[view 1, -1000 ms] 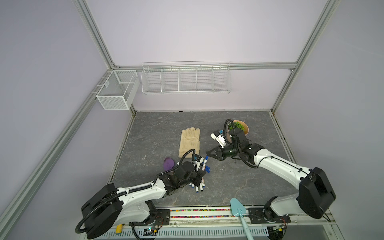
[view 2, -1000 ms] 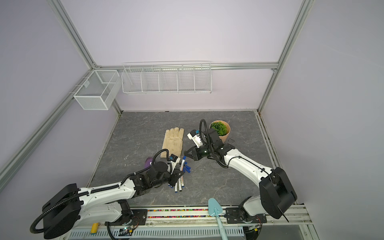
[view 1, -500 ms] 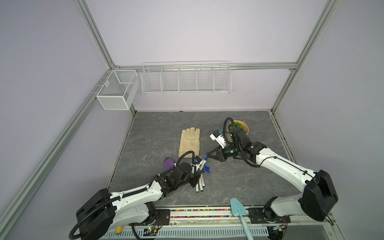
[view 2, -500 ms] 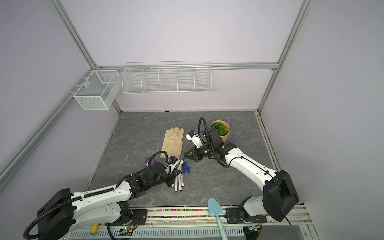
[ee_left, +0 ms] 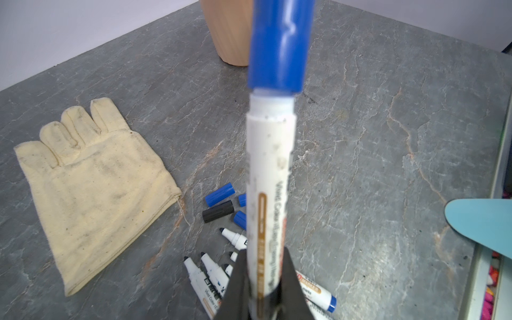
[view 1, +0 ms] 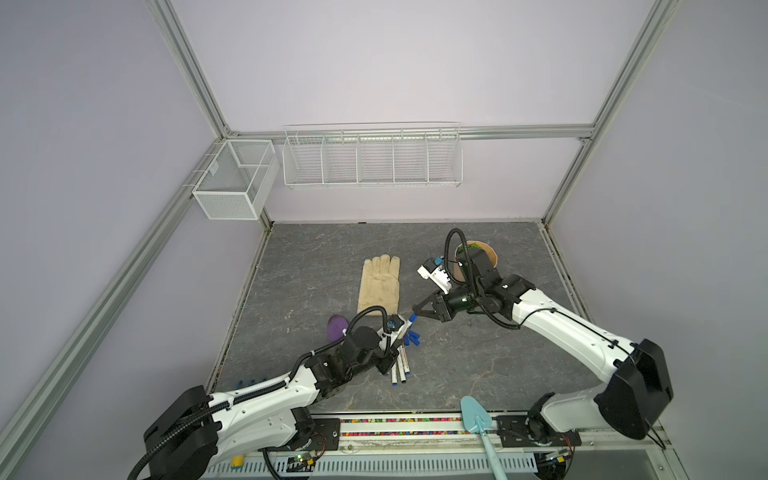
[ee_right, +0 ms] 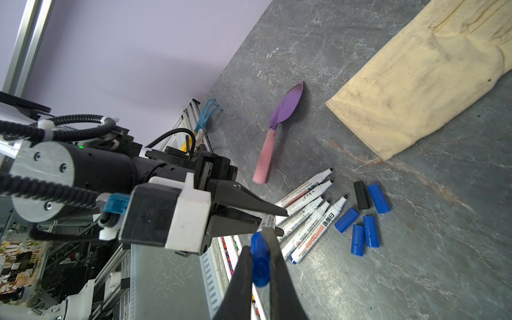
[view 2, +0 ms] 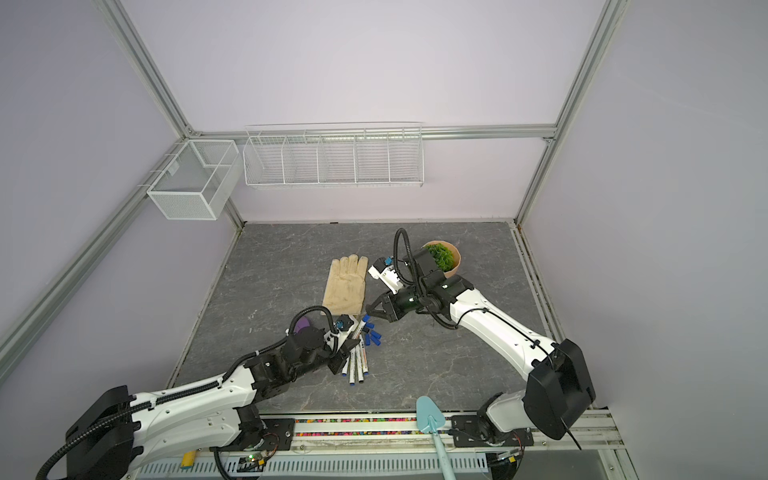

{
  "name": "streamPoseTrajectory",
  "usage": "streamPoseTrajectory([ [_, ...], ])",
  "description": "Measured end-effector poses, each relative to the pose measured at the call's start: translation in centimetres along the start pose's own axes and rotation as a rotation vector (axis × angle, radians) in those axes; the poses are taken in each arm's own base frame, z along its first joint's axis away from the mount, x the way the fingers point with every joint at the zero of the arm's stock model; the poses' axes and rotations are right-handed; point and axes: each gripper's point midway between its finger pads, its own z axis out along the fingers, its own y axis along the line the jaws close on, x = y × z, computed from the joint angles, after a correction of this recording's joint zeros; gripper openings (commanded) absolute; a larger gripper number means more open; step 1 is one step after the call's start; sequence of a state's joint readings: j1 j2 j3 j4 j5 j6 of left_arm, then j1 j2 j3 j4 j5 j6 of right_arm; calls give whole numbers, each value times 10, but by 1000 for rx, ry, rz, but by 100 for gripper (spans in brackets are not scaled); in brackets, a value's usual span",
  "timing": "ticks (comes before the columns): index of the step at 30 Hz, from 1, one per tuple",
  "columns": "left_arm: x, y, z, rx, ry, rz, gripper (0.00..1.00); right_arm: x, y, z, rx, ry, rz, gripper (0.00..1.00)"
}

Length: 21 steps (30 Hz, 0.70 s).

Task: Insert the pens into the pen caps
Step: 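Press the blue cap onto the marker held upright by the left gripper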

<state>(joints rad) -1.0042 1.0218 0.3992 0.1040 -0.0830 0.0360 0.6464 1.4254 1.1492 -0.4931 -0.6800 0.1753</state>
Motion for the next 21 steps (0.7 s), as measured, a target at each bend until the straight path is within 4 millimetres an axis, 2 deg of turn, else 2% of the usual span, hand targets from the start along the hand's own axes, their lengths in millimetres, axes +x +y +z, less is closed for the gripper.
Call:
streamPoseTrajectory([
  [21,15,-1,0,-8,51,35,0,15,-6,15,71,113,-12,10],
])
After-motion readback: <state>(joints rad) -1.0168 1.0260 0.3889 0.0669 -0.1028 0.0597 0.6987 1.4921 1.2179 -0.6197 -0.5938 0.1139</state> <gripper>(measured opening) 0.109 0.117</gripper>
